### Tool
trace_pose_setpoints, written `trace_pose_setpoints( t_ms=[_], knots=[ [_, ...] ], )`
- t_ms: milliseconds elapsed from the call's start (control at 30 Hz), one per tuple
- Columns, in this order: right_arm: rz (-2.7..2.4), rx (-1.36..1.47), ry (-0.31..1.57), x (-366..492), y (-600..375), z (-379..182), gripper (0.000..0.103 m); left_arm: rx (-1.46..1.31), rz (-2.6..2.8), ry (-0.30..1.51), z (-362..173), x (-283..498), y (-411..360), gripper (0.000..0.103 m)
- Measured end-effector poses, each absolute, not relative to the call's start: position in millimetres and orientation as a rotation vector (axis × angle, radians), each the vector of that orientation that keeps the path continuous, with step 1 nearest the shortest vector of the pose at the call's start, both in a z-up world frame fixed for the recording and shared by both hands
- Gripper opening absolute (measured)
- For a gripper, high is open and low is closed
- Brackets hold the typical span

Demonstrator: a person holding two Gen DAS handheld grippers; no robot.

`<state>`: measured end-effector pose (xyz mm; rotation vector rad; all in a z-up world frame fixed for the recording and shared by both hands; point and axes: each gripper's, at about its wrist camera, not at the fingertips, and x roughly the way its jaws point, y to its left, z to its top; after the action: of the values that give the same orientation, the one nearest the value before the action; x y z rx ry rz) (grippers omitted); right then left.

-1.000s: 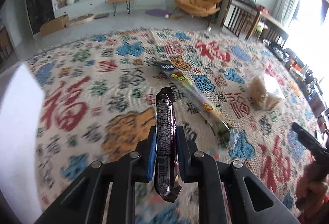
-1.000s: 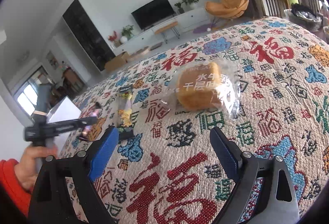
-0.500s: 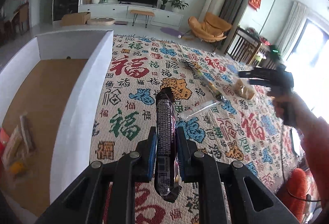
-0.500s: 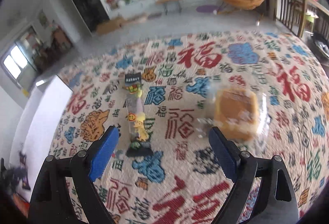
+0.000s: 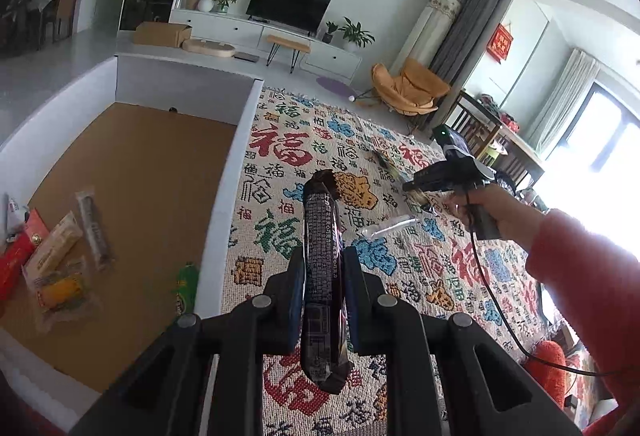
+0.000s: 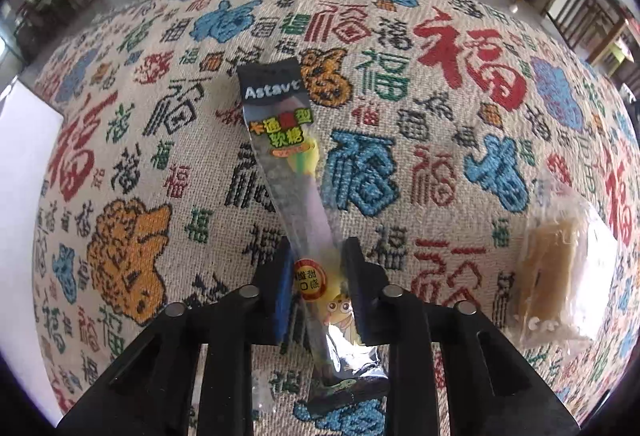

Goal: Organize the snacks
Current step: 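Carry the dark bar over the white box while the right gripper grasps the Astavt candy stick, then drop the dark bar and Astavt stick into the white box, opening both grippers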

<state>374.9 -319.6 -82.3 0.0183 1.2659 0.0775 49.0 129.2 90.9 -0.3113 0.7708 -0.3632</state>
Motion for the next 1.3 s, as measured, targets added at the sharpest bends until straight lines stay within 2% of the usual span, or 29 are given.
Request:
trace_pose_setpoints(
  t_ms=[133,333,567,767,800,833,867,900,933,967,1300],
  knots=[
    [0.083,0.118,1.208,359.8,-338.6,-56.4,0.021,-0.350,-0.352,0.759,94.2,49.1,144.3,0.017],
    [0.255,0.392,1.103,321.2,-344.1,16.2,0.021,-0.426,-0.299,0.701,120.9,51.4,198.0,0.017],
    [0.703,0.448,1.008,276.1,-182.7,101.9,0.021,-0.378,-0.070,0.710,136.7,60.6,279.3,0.017],
    [0.927,0.398,1.066,231.3,-41.8,89.2,0.022,-0.239,0.154,0.784,112.4,54.1,300.8,0.020],
    [0.944,0.360,1.077,222.8,-17.9,78.8,0.027,-0.223,0.196,0.789,108.1,51.2,300.7,0.021],
    [0.949,0.338,1.088,219.1,-7.0,71.7,0.035,-0.209,0.228,0.795,104.0,49.2,301.7,0.027],
    [0.951,0.306,1.117,214.1,7.7,58.4,0.043,-0.199,0.258,0.803,100.2,47.6,303.0,0.045],
    [0.949,0.286,1.137,209.5,16.4,48.5,0.058,-0.193,0.281,0.805,97.5,47.1,303.6,0.057],
    [0.942,0.271,1.143,205.8,20.0,40.6,0.059,-0.184,0.309,0.796,95.8,44.7,303.4,0.076],
    [0.936,0.249,1.141,201.5,17.5,35.7,0.059,-0.170,0.326,0.777,95.2,41.9,302.0,0.081],
    [0.719,0.036,0.998,187.6,-65.6,27.4,0.063,-0.102,0.318,0.755,94.1,46.5,277.1,0.081]
  ],
)
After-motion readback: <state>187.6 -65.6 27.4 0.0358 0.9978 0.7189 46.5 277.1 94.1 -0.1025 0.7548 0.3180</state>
